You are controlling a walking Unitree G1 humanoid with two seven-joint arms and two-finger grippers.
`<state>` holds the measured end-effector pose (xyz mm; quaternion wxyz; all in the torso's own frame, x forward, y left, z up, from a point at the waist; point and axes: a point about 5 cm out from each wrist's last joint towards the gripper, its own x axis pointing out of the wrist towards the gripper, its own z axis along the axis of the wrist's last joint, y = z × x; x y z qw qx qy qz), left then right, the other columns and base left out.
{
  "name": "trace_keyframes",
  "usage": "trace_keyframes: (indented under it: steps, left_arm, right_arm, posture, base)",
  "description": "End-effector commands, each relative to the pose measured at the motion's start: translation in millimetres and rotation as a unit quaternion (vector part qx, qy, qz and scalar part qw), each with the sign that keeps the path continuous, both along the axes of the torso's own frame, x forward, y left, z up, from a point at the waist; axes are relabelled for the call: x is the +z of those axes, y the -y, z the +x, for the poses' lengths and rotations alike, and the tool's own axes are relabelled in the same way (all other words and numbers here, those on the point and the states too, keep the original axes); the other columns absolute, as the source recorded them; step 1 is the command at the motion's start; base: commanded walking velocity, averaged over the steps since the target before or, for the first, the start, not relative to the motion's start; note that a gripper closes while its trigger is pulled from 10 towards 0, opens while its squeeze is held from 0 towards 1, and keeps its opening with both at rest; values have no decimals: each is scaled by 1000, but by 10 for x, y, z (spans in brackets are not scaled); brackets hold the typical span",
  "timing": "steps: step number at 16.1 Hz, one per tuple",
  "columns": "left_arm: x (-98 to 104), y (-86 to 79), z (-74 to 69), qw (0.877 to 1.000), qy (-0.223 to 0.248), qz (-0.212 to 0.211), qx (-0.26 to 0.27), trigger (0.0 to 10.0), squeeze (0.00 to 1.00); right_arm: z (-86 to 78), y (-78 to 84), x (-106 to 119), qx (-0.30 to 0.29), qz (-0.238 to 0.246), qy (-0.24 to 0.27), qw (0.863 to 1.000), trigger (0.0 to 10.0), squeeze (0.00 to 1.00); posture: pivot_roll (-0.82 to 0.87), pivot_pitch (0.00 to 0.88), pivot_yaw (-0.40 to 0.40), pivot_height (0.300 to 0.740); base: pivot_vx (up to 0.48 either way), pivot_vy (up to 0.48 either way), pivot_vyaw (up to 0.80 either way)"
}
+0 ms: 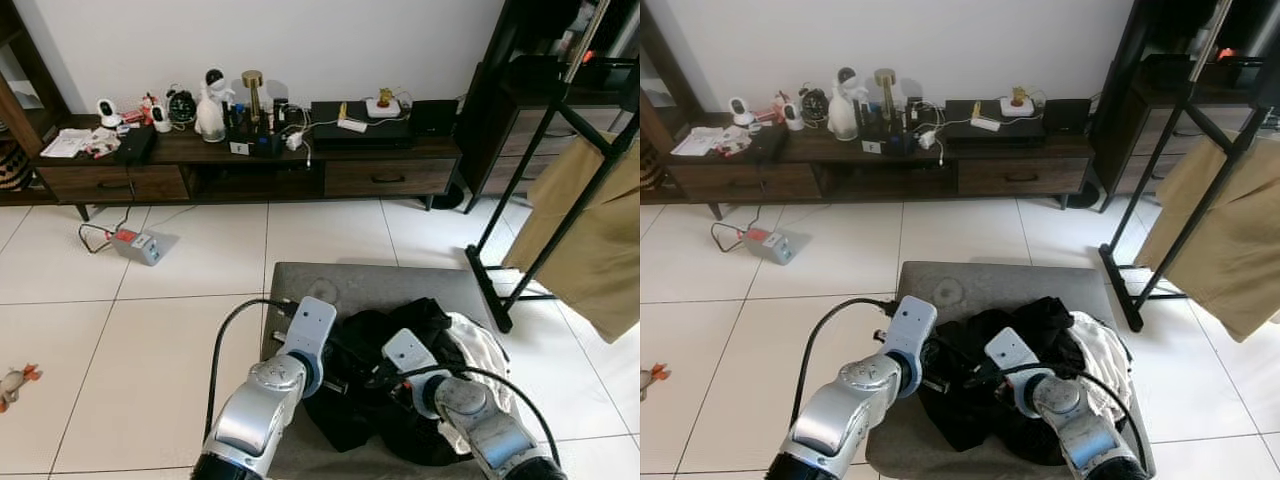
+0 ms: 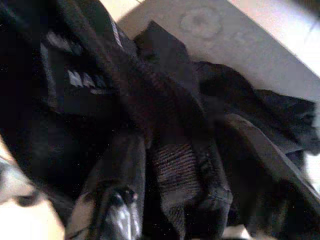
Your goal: Hang hanger
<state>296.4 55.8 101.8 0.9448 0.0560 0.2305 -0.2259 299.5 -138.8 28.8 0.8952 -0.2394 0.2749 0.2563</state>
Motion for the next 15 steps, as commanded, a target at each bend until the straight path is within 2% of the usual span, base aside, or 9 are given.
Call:
trace_keyframes:
  steps: [1, 3, 4, 7, 10, 12, 13, 14, 15]
  left_arm:
    - [71, 69, 7, 1000, 8, -1, -11, 0, 0]
    - [81, 79, 10, 1000, 9, -2, -11, 0, 0]
    - [85, 77, 11, 1000, 9, -2, -11, 0, 0]
    - [103, 44, 42, 1000, 13, -2, 1, 0, 0]
    - [103, 20, 57, 1000, 13, -2, 12, 0, 0]
    - [106, 15, 68, 1000, 13, -2, 14, 0, 0]
    - [105, 6, 73, 1000, 12, -2, 15, 0, 0]
    - [104, 4, 73, 1000, 12, -2, 15, 0, 0]
    - [100, -8, 78, 1000, 12, -1, 17, 0, 0]
  right_arm:
    - [2, 61, -78, -10, -67, 29, 997, 10000, 0]
    - [38, 107, -104, -91, -59, 54, 993, 10000, 0]
    - [41, 116, -109, -101, -58, 54, 992, 10000, 0]
    - [59, 253, -154, -153, -131, 89, 975, 10000, 0]
    - [60, 499, -93, -251, -180, 138, 941, 10000, 0]
    - [131, 618, 124, -299, -206, 233, 902, 10000, 0]
    - [180, 624, 238, -308, -210, 278, 885, 10000, 0]
    - [192, 619, 263, -306, -213, 288, 882, 10000, 0]
    - [258, 530, 451, -299, -177, 360, 866, 10000, 0]
  posture:
    - [49, 144, -30, 740]
    - [62, 148, -29, 740]
    - [62, 147, -29, 740]
    - [67, 148, -33, 740]
    - [60, 151, -33, 740]
    - [56, 155, -29, 740]
    - [53, 154, -28, 740]
    - [53, 154, -28, 740]
    - [53, 154, -28, 740]
  base:
    - [0, 0, 0]
    - [0, 0, 0]
    - [0, 0, 0]
    - [0, 0, 0]
    - [0, 0, 0]
    - [0, 0, 0]
    - [0, 0, 0]
    - [0, 0, 0]
    - [0, 0, 0]
